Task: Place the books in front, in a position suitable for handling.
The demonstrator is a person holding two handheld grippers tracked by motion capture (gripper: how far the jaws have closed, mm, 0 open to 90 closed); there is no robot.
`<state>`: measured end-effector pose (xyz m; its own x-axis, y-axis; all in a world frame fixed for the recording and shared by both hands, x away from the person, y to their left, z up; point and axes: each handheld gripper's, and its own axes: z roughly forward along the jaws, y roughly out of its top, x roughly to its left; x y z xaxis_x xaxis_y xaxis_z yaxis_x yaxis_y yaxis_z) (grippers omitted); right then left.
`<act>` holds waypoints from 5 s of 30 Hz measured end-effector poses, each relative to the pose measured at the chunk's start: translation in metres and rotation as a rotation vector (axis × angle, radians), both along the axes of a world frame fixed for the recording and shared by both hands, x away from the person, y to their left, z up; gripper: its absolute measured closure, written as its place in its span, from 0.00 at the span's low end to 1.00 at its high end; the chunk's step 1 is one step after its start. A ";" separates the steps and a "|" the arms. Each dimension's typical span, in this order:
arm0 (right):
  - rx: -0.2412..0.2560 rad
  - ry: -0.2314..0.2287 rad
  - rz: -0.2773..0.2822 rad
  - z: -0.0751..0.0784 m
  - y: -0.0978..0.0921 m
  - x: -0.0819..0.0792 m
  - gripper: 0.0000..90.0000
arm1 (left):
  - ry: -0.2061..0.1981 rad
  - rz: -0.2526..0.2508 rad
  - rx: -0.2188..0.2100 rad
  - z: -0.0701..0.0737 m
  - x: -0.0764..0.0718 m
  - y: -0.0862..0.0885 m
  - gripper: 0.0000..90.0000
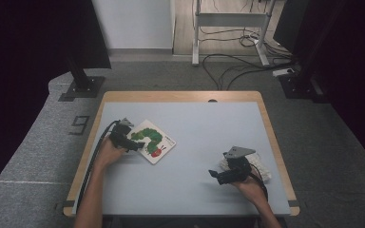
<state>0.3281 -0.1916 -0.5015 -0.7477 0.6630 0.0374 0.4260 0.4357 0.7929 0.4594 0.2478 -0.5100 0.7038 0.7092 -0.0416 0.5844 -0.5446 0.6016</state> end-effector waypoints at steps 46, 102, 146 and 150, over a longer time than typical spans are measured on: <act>0.002 0.082 0.047 -0.028 0.059 0.036 0.04 | -0.029 -0.228 -0.025 -0.004 -0.092 -0.068 0.00; -0.005 0.172 -0.013 -0.026 0.051 0.072 0.00 | -0.086 -0.192 -0.022 -0.018 -0.088 -0.068 0.00; -0.054 0.160 0.194 -0.025 0.103 0.060 0.00 | -0.068 -0.227 -0.032 -0.018 -0.170 -0.063 0.00; -0.059 0.134 0.192 -0.023 0.103 0.058 0.03 | -0.068 -0.226 -0.033 -0.018 -0.169 -0.063 0.00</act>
<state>0.3865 -0.0883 -0.5240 -0.8512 0.5132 0.1102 0.4306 0.5627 0.7057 0.2899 0.1852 -0.5284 0.8467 0.5320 -0.0091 0.4070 -0.6364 0.6552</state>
